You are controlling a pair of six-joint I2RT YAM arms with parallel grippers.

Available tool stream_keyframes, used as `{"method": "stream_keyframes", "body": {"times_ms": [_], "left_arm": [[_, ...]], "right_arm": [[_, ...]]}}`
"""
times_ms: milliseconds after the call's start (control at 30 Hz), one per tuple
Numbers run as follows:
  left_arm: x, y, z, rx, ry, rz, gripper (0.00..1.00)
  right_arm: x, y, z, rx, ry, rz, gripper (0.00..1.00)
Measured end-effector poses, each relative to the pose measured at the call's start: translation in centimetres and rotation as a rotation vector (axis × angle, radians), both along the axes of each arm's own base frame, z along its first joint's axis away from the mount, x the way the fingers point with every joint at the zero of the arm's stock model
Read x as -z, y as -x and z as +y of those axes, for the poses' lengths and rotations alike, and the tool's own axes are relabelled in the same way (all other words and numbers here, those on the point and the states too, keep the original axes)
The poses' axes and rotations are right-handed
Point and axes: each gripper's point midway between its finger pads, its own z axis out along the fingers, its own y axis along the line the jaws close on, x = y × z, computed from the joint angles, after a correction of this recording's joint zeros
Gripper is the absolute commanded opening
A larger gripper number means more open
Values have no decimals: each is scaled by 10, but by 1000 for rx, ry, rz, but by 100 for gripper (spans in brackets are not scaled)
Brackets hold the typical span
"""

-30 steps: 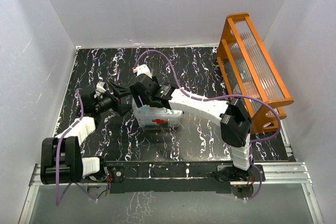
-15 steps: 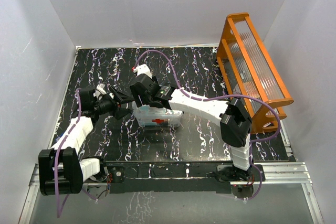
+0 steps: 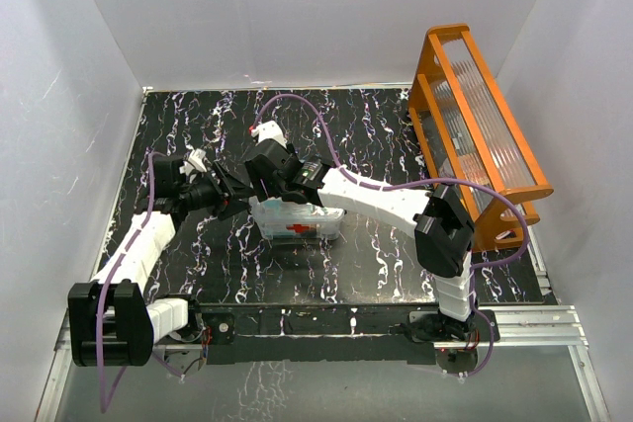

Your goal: Organize the medicine kit

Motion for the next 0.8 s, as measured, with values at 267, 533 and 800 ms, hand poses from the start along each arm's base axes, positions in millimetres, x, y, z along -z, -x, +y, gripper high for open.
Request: {"method": "stream_keyframes", "body": {"times_ms": [267, 533, 800], "left_arm": [[15, 7, -10, 58, -84, 31, 33], [16, 8, -9, 93, -170, 27, 28], [14, 9, -10, 131, -271, 2, 20]], "right_arm": [[0, 0, 0, -1, -3, 4, 60], [0, -2, 1, 2, -14, 9, 57], [1, -5, 5, 13, -44, 15, 54]]}}
